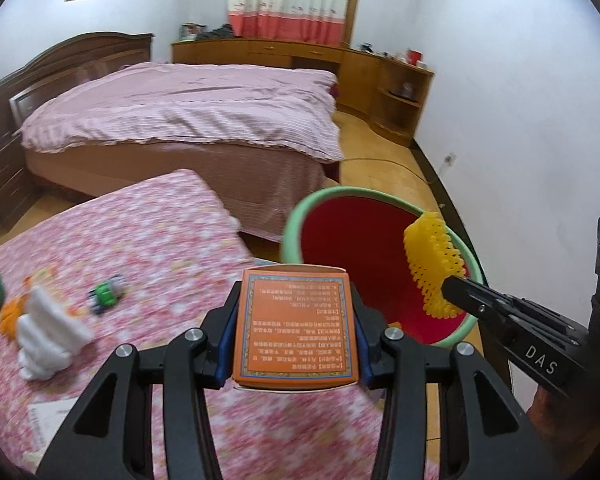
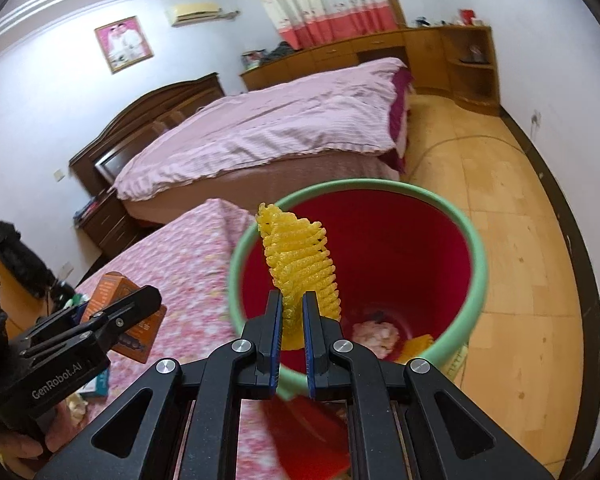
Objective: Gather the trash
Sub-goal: 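Drop the yellow foam net into the red bucket by opening the right tool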
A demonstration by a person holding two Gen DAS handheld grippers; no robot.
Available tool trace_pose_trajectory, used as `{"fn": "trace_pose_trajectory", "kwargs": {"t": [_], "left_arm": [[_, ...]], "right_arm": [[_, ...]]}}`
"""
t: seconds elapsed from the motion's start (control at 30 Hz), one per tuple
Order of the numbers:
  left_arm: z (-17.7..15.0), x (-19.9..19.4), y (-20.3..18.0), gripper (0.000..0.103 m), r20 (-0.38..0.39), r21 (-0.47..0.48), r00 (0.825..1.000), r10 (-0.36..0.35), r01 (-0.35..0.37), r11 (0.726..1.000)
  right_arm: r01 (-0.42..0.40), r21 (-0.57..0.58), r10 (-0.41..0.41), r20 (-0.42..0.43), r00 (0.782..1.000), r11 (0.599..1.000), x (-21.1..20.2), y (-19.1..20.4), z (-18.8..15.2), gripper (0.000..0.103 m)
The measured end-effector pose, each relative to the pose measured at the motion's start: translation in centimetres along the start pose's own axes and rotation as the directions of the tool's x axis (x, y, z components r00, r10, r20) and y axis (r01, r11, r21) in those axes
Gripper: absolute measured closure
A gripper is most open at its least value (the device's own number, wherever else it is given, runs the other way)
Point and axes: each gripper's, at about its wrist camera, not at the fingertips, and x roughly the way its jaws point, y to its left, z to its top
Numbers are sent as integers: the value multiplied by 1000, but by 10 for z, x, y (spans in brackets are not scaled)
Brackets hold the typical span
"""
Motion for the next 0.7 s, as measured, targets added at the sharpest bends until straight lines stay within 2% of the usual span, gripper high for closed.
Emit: {"fn": "trace_pose_trajectory", "kwargs": {"t": [0.23, 0.33, 0.37, 0.43, 0.53, 0.7], "left_arm": [[7, 38, -26, 56, -48, 40, 998, -50, 52, 998], [8, 45, -32, 55, -47, 48, 998, -53, 55, 997], [9, 48, -33, 54, -49, 49, 997, -53, 56, 997], [11, 52, -36, 45, -49, 49, 997, -55, 58, 997], [13, 54, -39, 43, -44, 42, 997, -59, 60, 997], [15, 56, -38, 43, -51, 26, 997, -53, 55, 998]], "right_arm": [[21, 47, -20, -14, 1000, 999, 9, -32, 5, 91], [25, 61, -24, -19, 1000, 998, 11, -42, 5, 91], [24, 67, -23, -22, 999, 997, 13, -45, 5, 90], [22, 73, -20, -26, 999, 997, 13, -48, 5, 90], [19, 72, -16, -32, 999, 997, 15, -50, 6, 88], [4, 81, 0, -42, 999, 997, 18, -53, 8, 78]]}}
